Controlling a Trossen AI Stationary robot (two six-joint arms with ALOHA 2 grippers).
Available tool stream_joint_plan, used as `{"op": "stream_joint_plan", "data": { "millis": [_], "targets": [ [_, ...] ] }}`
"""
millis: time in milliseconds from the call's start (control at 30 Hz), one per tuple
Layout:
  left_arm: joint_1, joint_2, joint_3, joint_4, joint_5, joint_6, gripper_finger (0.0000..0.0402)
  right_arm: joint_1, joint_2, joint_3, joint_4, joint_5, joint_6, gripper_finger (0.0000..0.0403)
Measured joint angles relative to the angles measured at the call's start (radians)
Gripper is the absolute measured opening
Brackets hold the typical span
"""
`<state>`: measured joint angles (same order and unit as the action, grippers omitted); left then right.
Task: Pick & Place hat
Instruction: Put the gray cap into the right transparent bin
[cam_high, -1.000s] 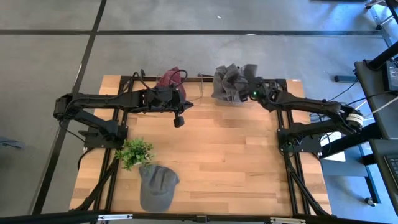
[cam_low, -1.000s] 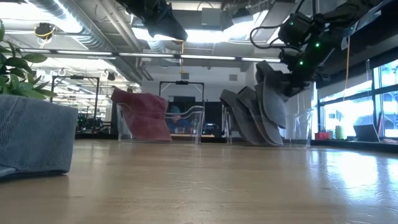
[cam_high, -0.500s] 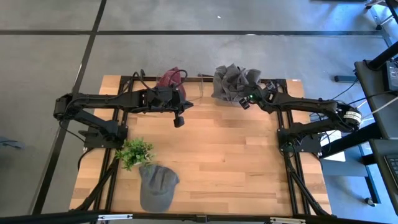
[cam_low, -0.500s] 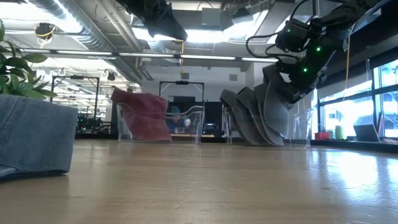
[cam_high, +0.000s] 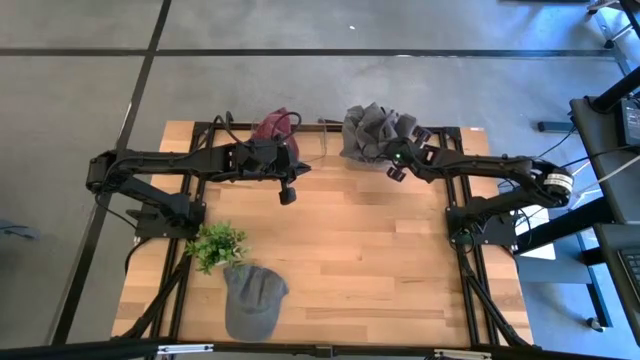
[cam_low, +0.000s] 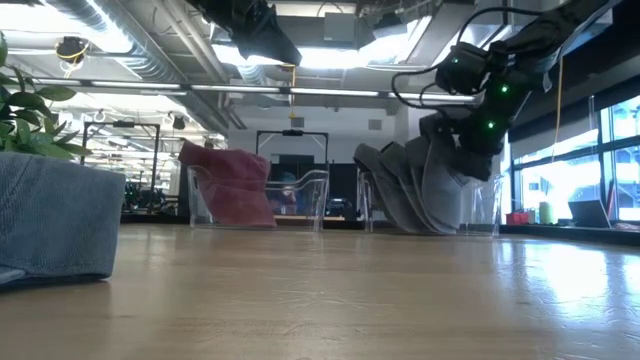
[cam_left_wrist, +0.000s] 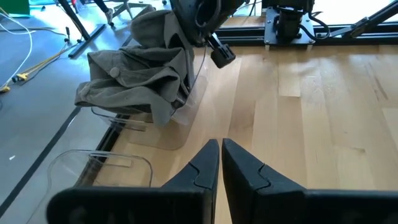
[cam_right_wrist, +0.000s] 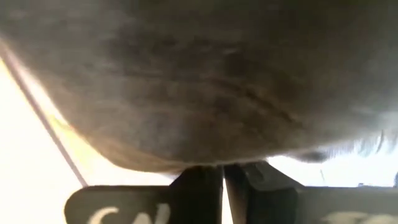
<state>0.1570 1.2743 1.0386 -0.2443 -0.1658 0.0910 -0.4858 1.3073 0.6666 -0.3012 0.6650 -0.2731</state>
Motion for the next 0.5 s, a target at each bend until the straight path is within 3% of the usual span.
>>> {"op": "stream_joint_plan", "data": {
  "millis": [500],
  "targets": [
    [0.0,0.0,0.0,0.0,0.0,-0.026,0.0016,0.0,0.073,0.086,-0.022,-0.025,-0.228,0.0002]
  ]
}}
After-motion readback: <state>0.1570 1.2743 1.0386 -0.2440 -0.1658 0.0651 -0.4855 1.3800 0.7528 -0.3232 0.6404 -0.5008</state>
